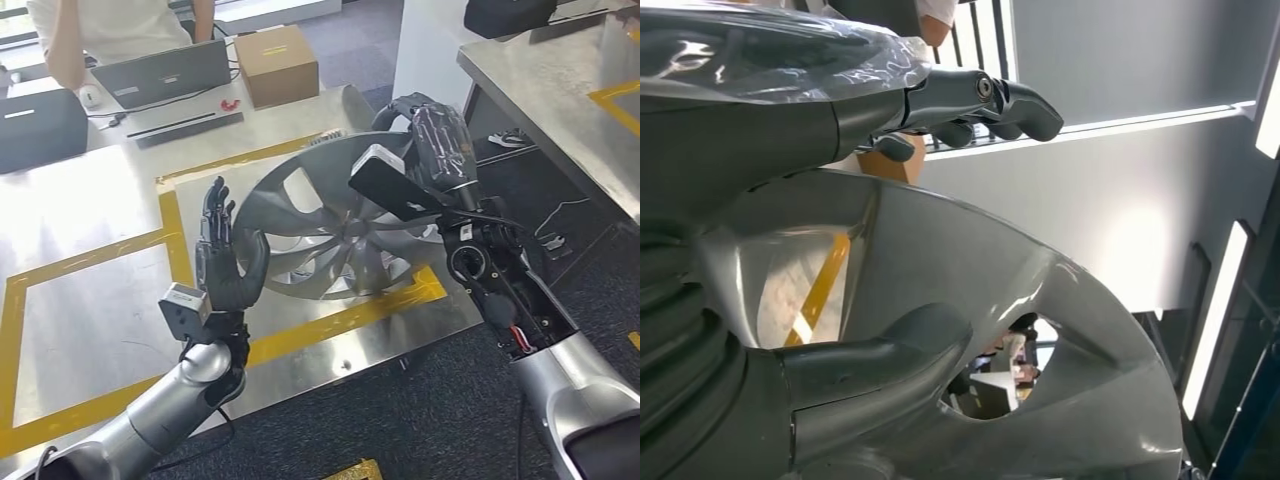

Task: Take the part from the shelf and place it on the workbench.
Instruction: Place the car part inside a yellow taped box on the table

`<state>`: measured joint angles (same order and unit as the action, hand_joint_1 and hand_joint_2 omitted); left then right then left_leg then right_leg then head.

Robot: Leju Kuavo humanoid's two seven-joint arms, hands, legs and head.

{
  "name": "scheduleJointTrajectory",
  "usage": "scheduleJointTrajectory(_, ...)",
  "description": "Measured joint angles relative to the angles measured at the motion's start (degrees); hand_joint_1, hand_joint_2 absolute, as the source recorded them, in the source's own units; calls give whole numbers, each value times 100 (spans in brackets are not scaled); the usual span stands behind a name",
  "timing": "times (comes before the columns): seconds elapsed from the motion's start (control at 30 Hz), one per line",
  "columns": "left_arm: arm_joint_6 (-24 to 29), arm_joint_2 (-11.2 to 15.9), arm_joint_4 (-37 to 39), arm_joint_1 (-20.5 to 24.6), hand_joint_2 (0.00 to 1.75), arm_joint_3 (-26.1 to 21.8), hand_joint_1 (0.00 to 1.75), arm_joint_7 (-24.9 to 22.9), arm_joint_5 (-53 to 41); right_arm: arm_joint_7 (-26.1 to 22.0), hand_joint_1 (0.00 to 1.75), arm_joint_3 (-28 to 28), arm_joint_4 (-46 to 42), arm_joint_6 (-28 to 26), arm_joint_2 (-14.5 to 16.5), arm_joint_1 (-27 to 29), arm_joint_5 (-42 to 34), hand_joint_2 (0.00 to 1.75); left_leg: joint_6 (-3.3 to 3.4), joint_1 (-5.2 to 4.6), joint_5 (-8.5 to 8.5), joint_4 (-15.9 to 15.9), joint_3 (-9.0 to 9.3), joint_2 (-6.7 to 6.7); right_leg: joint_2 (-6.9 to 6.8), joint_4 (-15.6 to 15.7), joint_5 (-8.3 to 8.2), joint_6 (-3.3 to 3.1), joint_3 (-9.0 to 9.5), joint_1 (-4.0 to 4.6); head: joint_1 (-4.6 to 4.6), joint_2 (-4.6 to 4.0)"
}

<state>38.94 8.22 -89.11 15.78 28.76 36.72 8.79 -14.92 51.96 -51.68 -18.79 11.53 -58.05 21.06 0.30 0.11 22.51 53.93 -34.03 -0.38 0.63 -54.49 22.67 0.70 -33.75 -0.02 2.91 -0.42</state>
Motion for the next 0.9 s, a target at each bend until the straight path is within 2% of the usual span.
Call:
scheduleJointTrajectory(0.17, -22, -15, 16, 18, 175, -69, 0, 16, 19, -125, 175, 81, 426, 52, 241, -187, -38, 175, -38, 3, -14, -23, 8, 1, 1, -1, -1, -24, -5, 2, 0, 0)
scheduleJointTrajectory(0.37, -37, -17, 18, 30, 175, -127, 0, 26, 22, -132, 175, 200, 751, 65, 428, -360, -50, 175, -48, 2, -12, -24, 17, 0, -1, 1, 2, -31, 6, 1, -2, 0)
scheduleJointTrajectory(0.9, 15, -72, 4, 90, 175, -219, 0, 49, 5, 103, 175, 737, 954, 62, 498, -657, -742, 175, -49, -6, -10, -23, 37, -1, -3, 15, 0, -30, 37, -3, -2, 0)
